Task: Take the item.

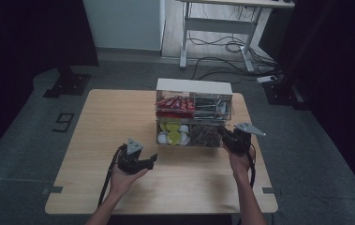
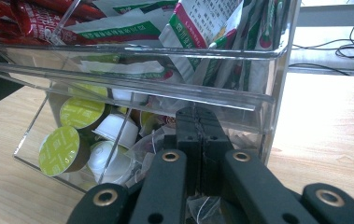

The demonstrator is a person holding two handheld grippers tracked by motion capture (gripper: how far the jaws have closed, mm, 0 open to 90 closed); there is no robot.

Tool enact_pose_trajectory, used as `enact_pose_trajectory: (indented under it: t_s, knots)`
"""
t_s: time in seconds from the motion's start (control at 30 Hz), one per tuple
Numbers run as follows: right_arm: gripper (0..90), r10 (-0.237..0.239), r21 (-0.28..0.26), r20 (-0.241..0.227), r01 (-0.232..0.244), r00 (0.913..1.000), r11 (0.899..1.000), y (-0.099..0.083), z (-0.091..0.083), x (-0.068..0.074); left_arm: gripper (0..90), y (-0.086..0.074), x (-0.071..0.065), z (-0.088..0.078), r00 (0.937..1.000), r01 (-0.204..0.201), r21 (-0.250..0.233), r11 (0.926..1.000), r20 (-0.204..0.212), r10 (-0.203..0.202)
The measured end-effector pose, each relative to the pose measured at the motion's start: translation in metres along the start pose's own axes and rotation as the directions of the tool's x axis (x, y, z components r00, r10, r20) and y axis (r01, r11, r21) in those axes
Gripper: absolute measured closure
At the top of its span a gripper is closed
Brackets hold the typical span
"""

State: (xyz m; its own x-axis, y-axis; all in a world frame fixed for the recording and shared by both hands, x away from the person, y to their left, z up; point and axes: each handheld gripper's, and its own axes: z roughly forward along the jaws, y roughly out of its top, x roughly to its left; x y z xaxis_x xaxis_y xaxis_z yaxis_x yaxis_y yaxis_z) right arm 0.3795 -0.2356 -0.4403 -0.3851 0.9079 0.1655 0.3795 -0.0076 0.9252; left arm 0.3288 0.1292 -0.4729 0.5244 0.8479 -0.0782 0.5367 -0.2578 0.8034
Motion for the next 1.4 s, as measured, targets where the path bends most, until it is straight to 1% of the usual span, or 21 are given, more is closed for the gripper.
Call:
enact_pose_trajectory:
  t_s: [0.6, 1.4]
  knots:
    - [88.8, 0.006, -0.001, -0.004, -0.006, 1.0000, 1.000, -0.001, 0.000, 0.000, 28.6, 0.013, -0.006, 0.000, 0.9997, -0.025, -0.016, 0.9996, 0.002, 0.025]
    - [88.4, 0.015, 0.002, -0.008, -0.015, 0.9999, 1.000, -0.003, 0.002, -0.002, 28.5, 0.014, -0.008, 0.006, 0.9997, -0.022, -0.010, 0.9997, 0.011, 0.022]
